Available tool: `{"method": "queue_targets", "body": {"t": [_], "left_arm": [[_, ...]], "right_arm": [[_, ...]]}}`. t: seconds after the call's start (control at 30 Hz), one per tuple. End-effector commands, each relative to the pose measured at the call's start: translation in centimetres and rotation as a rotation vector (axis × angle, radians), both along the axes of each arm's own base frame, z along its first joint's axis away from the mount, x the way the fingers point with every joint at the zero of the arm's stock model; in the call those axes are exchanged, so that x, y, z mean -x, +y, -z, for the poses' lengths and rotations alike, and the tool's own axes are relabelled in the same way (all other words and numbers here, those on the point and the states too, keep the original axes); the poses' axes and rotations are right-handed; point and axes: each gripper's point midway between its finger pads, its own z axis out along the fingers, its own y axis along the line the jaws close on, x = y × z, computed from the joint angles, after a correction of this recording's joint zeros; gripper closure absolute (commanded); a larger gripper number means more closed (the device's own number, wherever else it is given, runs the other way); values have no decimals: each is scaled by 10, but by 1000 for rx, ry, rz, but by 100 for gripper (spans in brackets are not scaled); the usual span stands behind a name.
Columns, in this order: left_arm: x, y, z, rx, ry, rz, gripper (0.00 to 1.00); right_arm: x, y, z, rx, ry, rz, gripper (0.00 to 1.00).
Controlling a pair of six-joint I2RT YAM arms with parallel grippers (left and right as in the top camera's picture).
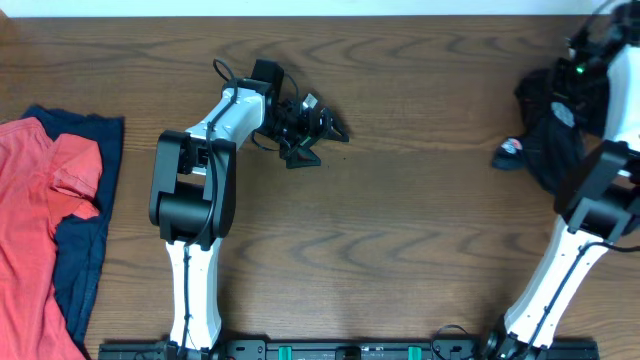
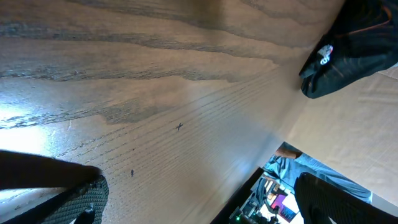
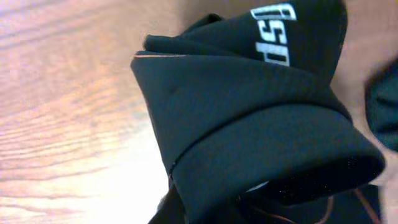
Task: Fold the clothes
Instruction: 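Lower the bundle at the table's right edge and release it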
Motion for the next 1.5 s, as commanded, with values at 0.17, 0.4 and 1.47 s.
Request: {"method": "queue_targets", "body": {"t": [0.17,0.4,1.47], "left_arm": [[15,18,61,-195,40,21,2],[19,11,61,-196,39,39,2],[28,-5,61,-202,57,61,2]], "right_arm": [[-9,-73,-56,390,-70,223,99],[-16,-106,-75,555,-127,350,99],[66,-220,-63,50,-254,477,86]]}}
